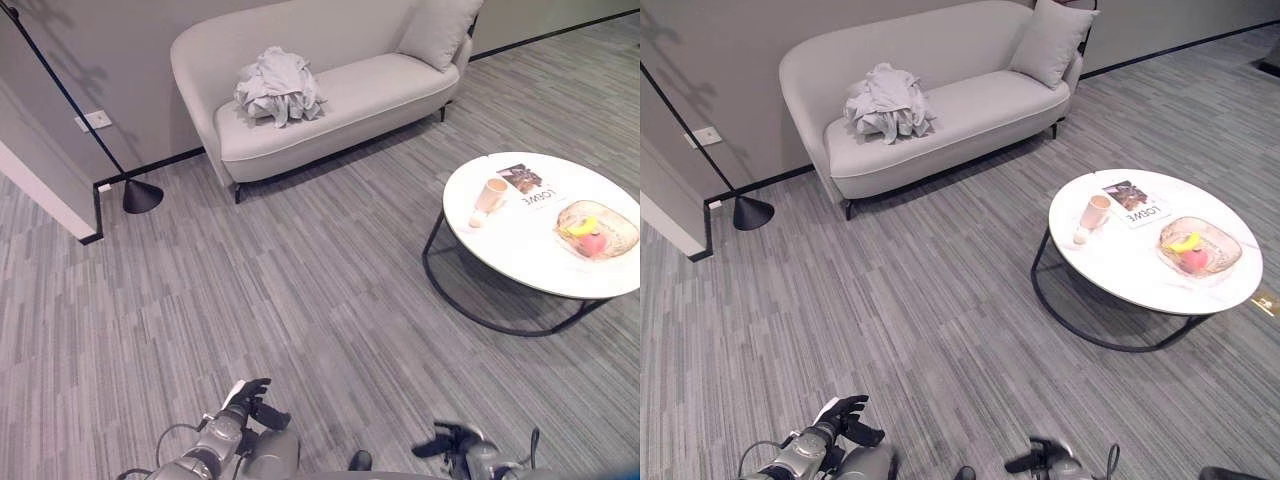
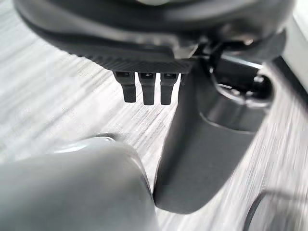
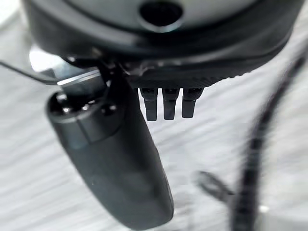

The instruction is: Hang the clothes on the sofa on the clothes rack.

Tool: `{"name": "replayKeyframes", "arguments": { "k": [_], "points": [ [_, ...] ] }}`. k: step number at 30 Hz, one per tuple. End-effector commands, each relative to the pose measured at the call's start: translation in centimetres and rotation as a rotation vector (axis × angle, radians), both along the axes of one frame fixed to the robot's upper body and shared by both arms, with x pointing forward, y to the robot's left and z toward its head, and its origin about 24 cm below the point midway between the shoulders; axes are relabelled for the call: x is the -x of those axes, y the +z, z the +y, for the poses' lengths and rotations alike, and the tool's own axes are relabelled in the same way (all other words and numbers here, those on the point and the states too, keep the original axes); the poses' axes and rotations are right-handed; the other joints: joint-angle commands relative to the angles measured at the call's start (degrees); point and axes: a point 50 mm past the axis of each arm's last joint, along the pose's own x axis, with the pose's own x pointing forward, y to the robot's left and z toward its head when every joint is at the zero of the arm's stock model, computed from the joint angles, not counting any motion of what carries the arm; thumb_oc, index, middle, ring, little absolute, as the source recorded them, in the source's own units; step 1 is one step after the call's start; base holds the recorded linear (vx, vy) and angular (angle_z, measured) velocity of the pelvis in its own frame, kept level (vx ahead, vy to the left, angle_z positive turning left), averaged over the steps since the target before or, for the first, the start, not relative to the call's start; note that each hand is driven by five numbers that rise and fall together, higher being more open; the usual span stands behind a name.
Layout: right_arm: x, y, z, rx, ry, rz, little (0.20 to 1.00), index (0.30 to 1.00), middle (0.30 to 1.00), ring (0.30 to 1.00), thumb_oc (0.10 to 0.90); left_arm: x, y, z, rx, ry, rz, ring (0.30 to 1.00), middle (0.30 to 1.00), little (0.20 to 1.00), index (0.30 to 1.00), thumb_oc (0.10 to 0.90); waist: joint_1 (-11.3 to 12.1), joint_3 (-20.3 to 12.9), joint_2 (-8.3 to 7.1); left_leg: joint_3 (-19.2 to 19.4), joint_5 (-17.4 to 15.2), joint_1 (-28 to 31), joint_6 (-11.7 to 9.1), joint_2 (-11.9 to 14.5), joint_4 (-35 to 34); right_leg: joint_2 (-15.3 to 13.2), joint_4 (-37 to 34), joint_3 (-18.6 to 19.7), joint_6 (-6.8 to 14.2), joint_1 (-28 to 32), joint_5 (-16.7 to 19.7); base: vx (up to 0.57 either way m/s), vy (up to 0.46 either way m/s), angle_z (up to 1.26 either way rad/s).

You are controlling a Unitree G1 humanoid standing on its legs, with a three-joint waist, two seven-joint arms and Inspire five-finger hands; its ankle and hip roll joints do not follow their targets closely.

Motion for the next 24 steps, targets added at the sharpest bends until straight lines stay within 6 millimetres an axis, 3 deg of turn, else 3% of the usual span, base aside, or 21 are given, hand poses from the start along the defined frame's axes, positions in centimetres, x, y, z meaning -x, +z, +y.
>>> {"name": "replayKeyframes", "arguments": {
  "k": [1,2,3,4,5,6,7,8,9,10,12,13,14,15,16,18,19,20,21,24],
  "points": [
    [-0.1,-0.1,1.1,-0.084,-0.058,-0.055,0.900,0.900,0.900,0.900,0.800,7.6,-1.9,2.8,-0.086,0.091,0.280,0.900,0.900,0.900,0.900,0.800,6.47,0.58,0.68,-4.46,4.32,-4.36,3.94,-4.36,-2.53,-2.81,1.39,13.42,4.22,5.59,-1.82,0.51,0.130,-0.34],
    [0.0,-0.3,1.9,-0.108,-0.054,-0.050,0.900,0.900,0.900,0.900,0.800,9.1,-2.1,3.0,-0.073,0.147,0.322,0.900,0.900,0.900,0.900,0.800,7.10,0.12,0.61,-4.95,4.74,-4.16,4.18,-4.14,-2.22,-3.27,2.29,14.43,4.55,6.78,-3.35,0.34,0.113,-0.53],
    [0.0,-0.3,2.0,-0.109,-0.054,-0.050,0.900,0.900,0.900,0.900,0.800,9.2,-2.1,3.0,-0.073,0.147,0.322,0.900,0.900,0.900,0.900,0.800,7.13,0.19,0.50,-4.85,4.69,-4.06,4.20,-4.21,-2.21,-3.39,2.38,14.48,4.57,6.84,-3.47,0.59,0.252,-0.78],
    [0.4,-0.6,3.1,-0.160,-0.121,-0.052,0.900,0.900,0.900,0.900,0.800,11.7,-2.4,2.9,-0.061,0.220,0.385,0.900,0.900,0.900,0.900,0.800,8.55,-1.18,-0.02,-4.54,6.00,-4.76,5.43,-4.05,1.67,-4.94,4.29,16.13,5.49,9.38,-5.61,0.57,0.270,-0.73],
    [1.2,-0.9,3.4,-0.192,-0.192,-0.038,0.900,0.900,0.900,0.900,0.800,12.6,-2.5,2.8,-0.051,0.242,0.408,0.900,0.900,0.900,0.900,0.800,8.88,-2.23,-0.80,-4.47,5.66,-4.09,6.52,-4.86,2.80,-6.51,6.24,16.10,6.45,9.03,-4.96,0.74,0.380,-0.86],
    [2.3,-1.4,3.5,-0.227,-0.277,-0.012,0.900,0.900,0.900,0.900,0.800,13.3,-2.6,2.5,-0.039,0.258,0.432,0.900,0.900,0.900,0.900,0.800,8.69,-3.19,-1.62,-4.54,5.05,-2.61,7.44,-5.96,3.15,-8.18,10.00,15.77,7.60,7.87,-3.63,0.54,0.340,-0.65],
    [4.0,-2.0,3.5,-0.258,-0.396,0.027,0.900,0.900,0.900,0.900,0.800,13.5,-2.6,2.0,-0.031,0.235,0.445,0.900,0.900,0.900,0.900,0.800,8.11,-3.88,-2.29,-4.01,4.34,-0.45,8.63,-7.28,3.11,-10.63,17.00,14.58,9.65,6.26,1.47,0.49,0.344,-0.55],
    [4.5,-2.1,3.4,-0.277,-0.463,0.029,0.900,0.900,0.900,0.900,0.800,13.4,-2.6,2.1,-0.034,0.217,0.441,0.900,0.900,0.900,0.900,0.800,7.60,-3.83,-2.10,-4.05,3.67,2.32,9.51,-7.43,2.45,-11.95,23.99,14.34,10.20,3.63,5.23,0.47,0.363,-0.16],
    [5.1,-2.3,3.4,-0.298,-0.519,0.033,0.900,0.900,0.900,0.900,0.800,13.3,-2.7,1.9,-0.038,0.184,0.440,0.900,0.900,0.900,0.900,0.800,6.85,-4.01,-1.73,-4.43,2.89,4.95,10.46,-8.13,1.39,-13.07,29.94,13.74,10.50,1.99,9.82,0.26,0.226,0.22],
    [5.2,-2.3,3.4,-0.297,-0.520,0.033,0.900,0.900,0.900,0.900,0.800,13.3,-2.7,1.9,-0.038,0.183,0.440,0.900,0.900,0.900,0.900,0.800,6.91,-4.14,-1.54,-4.44,2.96,4.82,10.46,-7.94,1.39,-12.87,29.77,13.80,10.48,1.88,10.05,0.30,0.283,0.24],
    [5.2,-2.2,2.7,-0.287,-0.602,0.006,0.900,0.900,0.900,0.900,0.800,12.3,-2.6,2.1,-0.071,0.124,0.413,0.900,0.900,0.900,0.900,0.800,4.42,-4.77,0.77,-5.42,1.26,10.31,11.84,-8.00,-0.91,-15.63,40.08,11.10,10.56,-1.18,17.30,0.48,0.387,0.48],
    [4.7,-2.0,2.4,-0.266,-0.661,-0.028,0.900,0.900,0.900,0.900,0.800,10.3,-2.3,2.6,-0.105,0.091,0.356,0.900,0.900,0.900,0.900,0.800,1.65,-4.27,2.77,-7.23,-0.10,14.94,12.62,-7.19,-2.67,-16.82,46.58,8.96,9.27,-5.77,13.81,0.55,0.358,0.67],
    [4.7,-1.9,2.2,-0.252,-0.687,-0.034,0.900,0.900,0.900,0.900,0.800,9.3,-2.1,2.8,-0.115,0.079,0.327,0.900,0.900,0.900,0.900,0.800,0.08,-3.76,3.44,-7.80,-1.08,16.85,12.69,-6.79,-3.05,-15.49,47.10,8.91,8.16,-8.71,9.77,0.34,0.209,0.67],
    [4.6,-1.9,2.2,-0.251,-0.687,-0.035,0.900,0.900,0.900,0.900,0.800,9.2,-2.1,2.8,-0.115,0.079,0.326,0.900,0.900,0.900,0.900,0.800,0.06,-3.81,3.59,-7.86,-0.99,16.72,12.62,-6.61,-3.09,-15.33,47.00,8.77,8.00,-8.79,9.88,0.36,0.056,0.58],
    [5.3,-2.0,1.6,-0.225,-0.801,-0.034,0.900,0.900,0.900,0.900,0.800,7.4,-1.8,2.7,-0.126,0.061,0.266,0.900,0.900,0.900,0.900,0.800,-2.80,-3.12,4.18,-9.25,-2.97,20.28,12.20,-6.24,-3.55,-12.09,43.11,8.64,7.02,-13.27,5.46,0.36,0.003,0.59],
    [5.0,-1.9,1.5,-0.210,-0.802,-0.038,0.900,0.900,0.900,0.900,0.800,5.5,-1.4,2.8,-0.130,0.071,0.190,0.900,0.900,0.900,0.900,0.800,-4.79,-2.72,4.37,-10.33,-4.87,22.46,11.35,-5.67,-3.65,-9.41,33.51,8.20,6.96,-15.63,5.40,0.45,-0.044,0.31],
    [4.2,-1.7,1.9,-0.214,-0.762,-0.059,0.900,0.900,0.900,0.900,0.800,4.2,-1.1,2.6,-0.129,0.070,0.142,0.900,0.900,0.900,0.900,0.800,-5.92,-2.32,3.72,-11.02,-6.35,24.15,10.92,-5.92,-3.65,-8.18,26.79,8.83,7.29,-17.54,5.93,0.29,-0.055,0.00],
    [4.2,-1.7,1.9,-0.214,-0.761,-0.059,0.900,0.900,0.900,0.900,0.800,4.2,-1.1,2.6,-0.129,0.071,0.142,0.900,0.900,0.900,0.900,0.800,-6.04,-2.37,3.91,-11.11,-6.24,24.06,10.88,-5.69,-3.65,-7.91,25.91,8.60,7.24,-17.19,6.53,0.49,-0.104,-0.10],
    [2.6,-1.3,3.2,-0.260,-0.697,-0.106,0.900,0.900,0.900,0.900,0.800,2.3,-0.5,2.2,-0.127,0.050,0.073,0.900,0.900,0.900,0.900,0.800,-8.34,-1.38,2.32,-13.43,-9.62,27.98,10.31,-6.30,-3.65,-4.87,11.94,12.30,8.72,-19.92,10.94,0.45,-0.076,0.01],
    [1.2,-0.9,5.0,-0.315,-0.565,-0.135,0.900,0.900,0.900,0.900,0.800,2.0,-0.6,1.0,-0.088,0.043,0.073,0.900,0.900,0.900,0.900,0.800,-10.36,-0.90,1.32,-15.74,-12.46,31.70,9.43,-5.41,-3.65,-3.32,1.41,15.00,10.94,-24.33,15.94,0.53,-0.044,0.25]
  ]
}}
